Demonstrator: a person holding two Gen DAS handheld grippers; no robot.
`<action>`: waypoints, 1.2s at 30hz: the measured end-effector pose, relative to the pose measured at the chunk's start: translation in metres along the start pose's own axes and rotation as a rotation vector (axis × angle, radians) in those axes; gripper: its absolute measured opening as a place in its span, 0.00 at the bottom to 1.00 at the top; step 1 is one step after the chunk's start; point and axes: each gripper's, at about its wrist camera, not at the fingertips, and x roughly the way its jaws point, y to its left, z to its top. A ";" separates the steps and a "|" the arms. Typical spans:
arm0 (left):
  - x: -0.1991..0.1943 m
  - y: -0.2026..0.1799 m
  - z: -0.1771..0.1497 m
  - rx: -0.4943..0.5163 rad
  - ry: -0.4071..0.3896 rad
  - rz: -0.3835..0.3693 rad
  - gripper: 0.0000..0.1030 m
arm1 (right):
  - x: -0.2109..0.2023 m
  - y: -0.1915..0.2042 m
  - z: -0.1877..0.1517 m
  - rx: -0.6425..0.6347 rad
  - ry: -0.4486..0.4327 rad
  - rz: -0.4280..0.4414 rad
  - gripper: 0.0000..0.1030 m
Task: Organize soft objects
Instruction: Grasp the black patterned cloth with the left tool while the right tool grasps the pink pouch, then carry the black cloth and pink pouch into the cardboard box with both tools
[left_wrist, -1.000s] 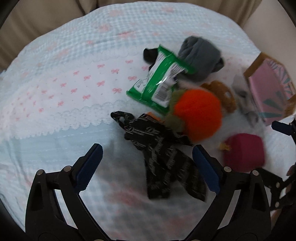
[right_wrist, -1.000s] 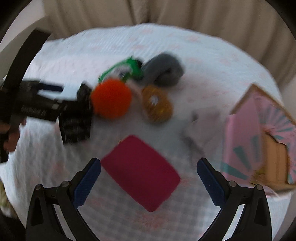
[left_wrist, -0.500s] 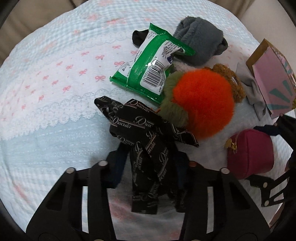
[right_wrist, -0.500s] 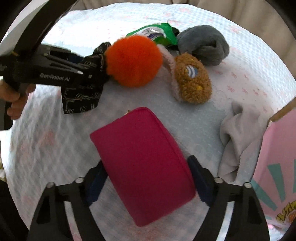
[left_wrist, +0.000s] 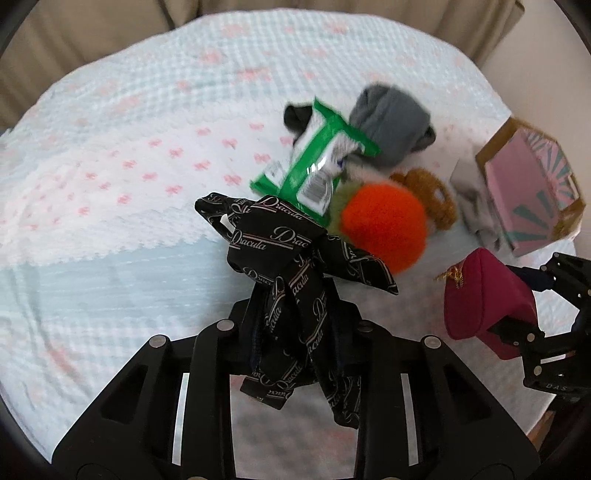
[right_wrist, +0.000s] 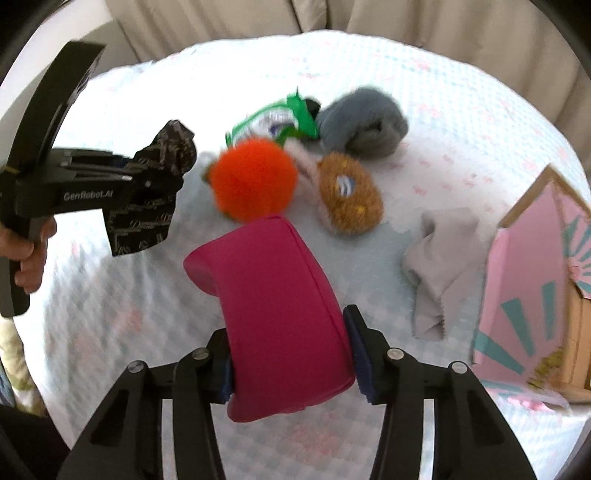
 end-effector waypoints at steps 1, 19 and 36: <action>-0.012 0.001 0.003 -0.006 -0.011 0.000 0.24 | -0.011 0.000 0.004 0.010 -0.010 -0.005 0.45; -0.229 -0.056 0.068 0.006 -0.252 0.060 0.24 | -0.214 0.000 0.046 0.324 -0.313 -0.067 0.45; -0.244 -0.252 0.071 -0.191 -0.294 0.054 0.24 | -0.315 -0.168 0.009 0.252 -0.313 -0.047 0.45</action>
